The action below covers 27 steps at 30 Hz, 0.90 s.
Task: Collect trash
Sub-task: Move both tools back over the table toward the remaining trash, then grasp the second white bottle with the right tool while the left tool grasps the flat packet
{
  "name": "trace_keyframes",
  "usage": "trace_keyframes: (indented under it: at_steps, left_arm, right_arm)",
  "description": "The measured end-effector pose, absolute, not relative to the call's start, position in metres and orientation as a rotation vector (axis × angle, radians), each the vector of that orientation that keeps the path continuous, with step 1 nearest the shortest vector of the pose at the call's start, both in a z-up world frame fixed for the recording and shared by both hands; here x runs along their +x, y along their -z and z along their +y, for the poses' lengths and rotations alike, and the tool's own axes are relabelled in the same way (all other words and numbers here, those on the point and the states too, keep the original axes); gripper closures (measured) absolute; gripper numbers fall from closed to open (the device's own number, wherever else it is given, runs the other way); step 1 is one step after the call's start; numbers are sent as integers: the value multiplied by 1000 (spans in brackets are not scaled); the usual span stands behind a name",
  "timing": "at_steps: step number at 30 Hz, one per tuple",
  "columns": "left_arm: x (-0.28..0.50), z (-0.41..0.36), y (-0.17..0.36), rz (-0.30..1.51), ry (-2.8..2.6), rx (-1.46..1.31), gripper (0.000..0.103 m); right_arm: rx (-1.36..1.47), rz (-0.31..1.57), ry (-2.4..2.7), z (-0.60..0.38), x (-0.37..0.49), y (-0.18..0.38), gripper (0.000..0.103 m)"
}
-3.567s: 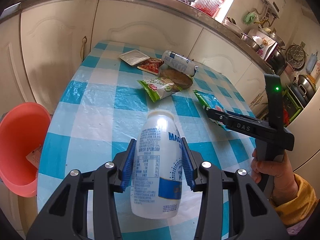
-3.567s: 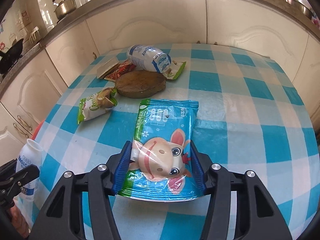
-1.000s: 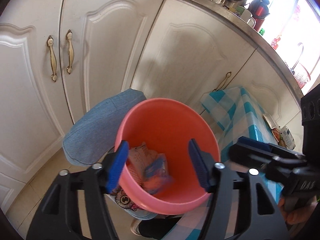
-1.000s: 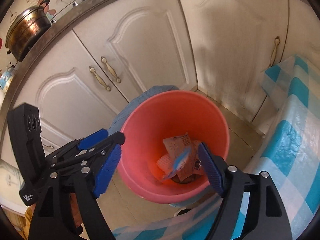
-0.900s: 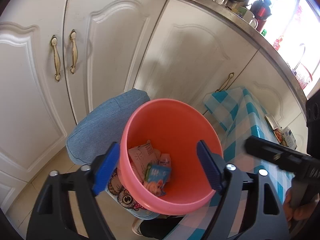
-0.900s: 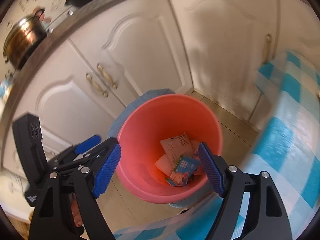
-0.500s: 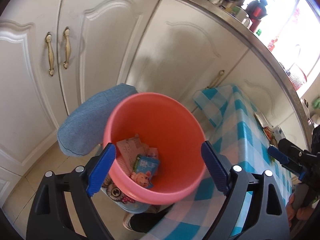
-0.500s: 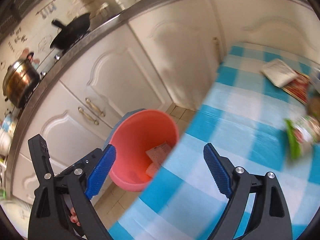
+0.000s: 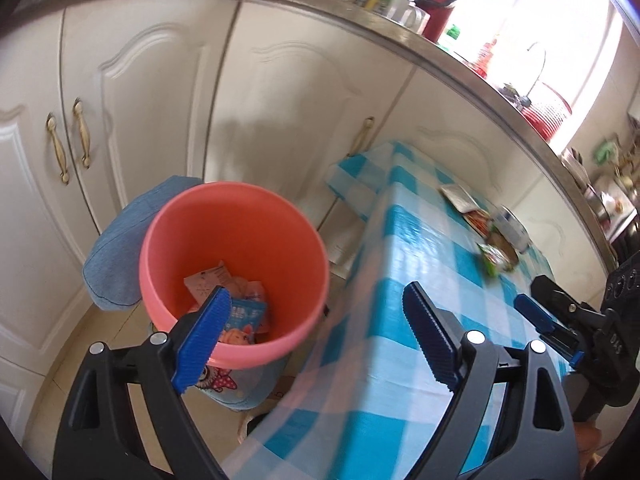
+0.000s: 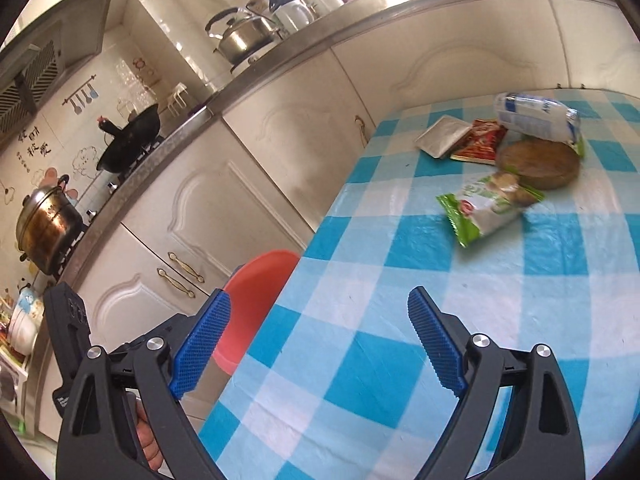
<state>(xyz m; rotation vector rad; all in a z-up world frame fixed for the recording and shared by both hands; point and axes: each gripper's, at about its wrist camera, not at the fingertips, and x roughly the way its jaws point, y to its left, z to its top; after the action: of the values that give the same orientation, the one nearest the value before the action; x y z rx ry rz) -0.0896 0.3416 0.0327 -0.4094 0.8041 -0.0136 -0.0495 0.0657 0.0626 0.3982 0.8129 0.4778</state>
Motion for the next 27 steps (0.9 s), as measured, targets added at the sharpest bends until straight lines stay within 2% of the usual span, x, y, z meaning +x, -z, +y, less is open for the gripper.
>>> trace_keyframes:
  at_steps: [13, 20, 27]
  left_arm:
    - [-72, 272, -79, 798, 64, -254, 15]
    - [-7, 217, -87, 807, 125, -185, 15]
    - [80, 157, -69, 829, 294, -88, 15]
  right_arm:
    - [582, 702, -428, -20, -59, -63, 14]
    - [596, 638, -324, -83, -53, -74, 14]
    - [425, 704, -314, -119, -2, -91, 14]
